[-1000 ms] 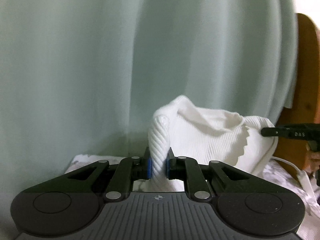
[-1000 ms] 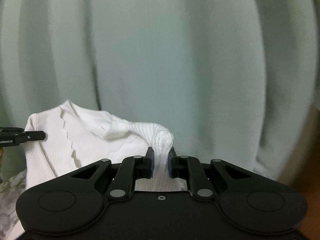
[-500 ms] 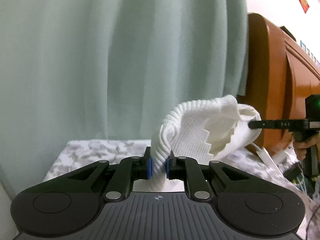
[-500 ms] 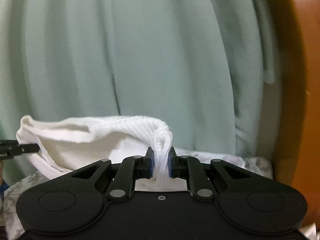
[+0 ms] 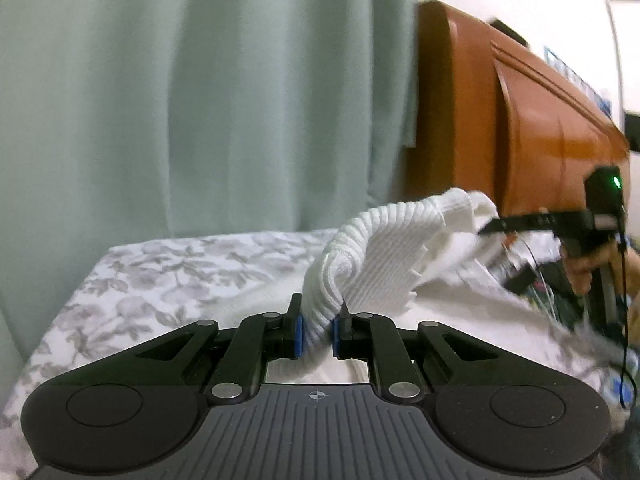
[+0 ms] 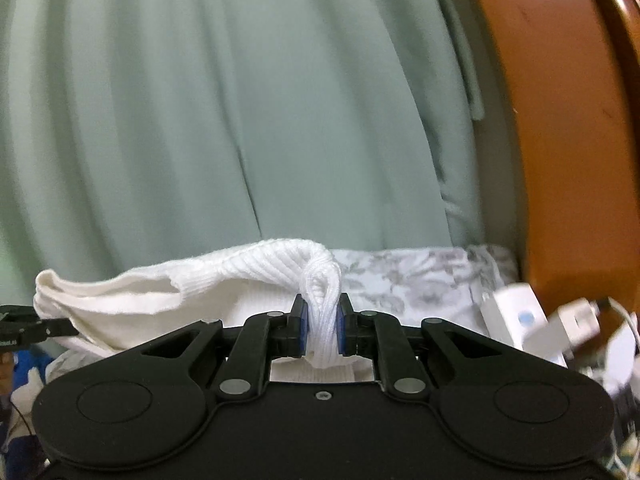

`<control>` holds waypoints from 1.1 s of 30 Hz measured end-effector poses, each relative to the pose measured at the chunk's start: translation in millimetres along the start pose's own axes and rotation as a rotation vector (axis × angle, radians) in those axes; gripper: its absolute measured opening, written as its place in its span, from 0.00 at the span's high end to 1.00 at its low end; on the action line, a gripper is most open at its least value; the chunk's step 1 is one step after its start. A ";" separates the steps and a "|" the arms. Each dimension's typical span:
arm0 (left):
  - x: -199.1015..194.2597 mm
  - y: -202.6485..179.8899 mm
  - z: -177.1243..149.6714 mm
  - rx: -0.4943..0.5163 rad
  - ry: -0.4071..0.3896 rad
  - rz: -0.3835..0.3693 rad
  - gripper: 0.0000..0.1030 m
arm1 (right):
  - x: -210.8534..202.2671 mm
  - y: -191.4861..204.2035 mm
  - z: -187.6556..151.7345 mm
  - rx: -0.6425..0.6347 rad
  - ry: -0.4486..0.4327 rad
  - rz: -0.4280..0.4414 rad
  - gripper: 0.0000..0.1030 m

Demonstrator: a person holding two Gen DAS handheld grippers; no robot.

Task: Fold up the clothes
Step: 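Fold the held hem toward the collar with both grippers and release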

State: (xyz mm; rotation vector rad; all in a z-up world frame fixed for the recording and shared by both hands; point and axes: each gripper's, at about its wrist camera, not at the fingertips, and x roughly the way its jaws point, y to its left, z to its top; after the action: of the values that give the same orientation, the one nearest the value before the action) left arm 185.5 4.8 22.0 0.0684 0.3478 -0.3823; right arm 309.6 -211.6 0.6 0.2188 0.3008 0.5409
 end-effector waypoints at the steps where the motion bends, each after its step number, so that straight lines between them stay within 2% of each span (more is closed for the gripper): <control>1: -1.1 -6.0 -4.8 0.014 0.010 -0.004 0.90 | -1.2 -0.7 -4.9 0.006 -0.001 -0.002 0.87; 7: -10.3 -32.7 -27.0 0.055 0.040 -0.025 0.90 | -18.9 8.8 -22.9 0.035 0.005 -0.007 0.86; 13: -23.2 -35.4 -35.8 0.049 0.041 -0.028 0.90 | -31.3 23.8 -34.1 0.044 0.016 -0.003 0.86; 20: -21.8 -44.9 -57.0 0.078 0.107 -0.023 0.89 | -36.2 22.3 -54.8 0.038 0.068 -0.019 0.85; 23: -22.1 -49.6 -61.4 0.093 0.112 -0.014 0.89 | -35.3 23.1 -58.9 0.025 0.089 -0.026 0.84; 30: -24.8 -55.3 -62.9 0.141 0.114 0.002 0.87 | -61.8 37.1 -70.3 -0.014 0.153 -0.055 0.78; 33: -26.2 -58.8 -63.0 0.167 0.118 0.005 0.85 | -58.2 33.4 -75.6 -0.014 0.184 -0.072 0.78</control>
State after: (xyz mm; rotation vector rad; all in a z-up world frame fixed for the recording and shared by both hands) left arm 120.4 -32.2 -28.1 0.2562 0.4314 -0.4026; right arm 220.9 -205.4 -47.6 0.1442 0.4814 0.4926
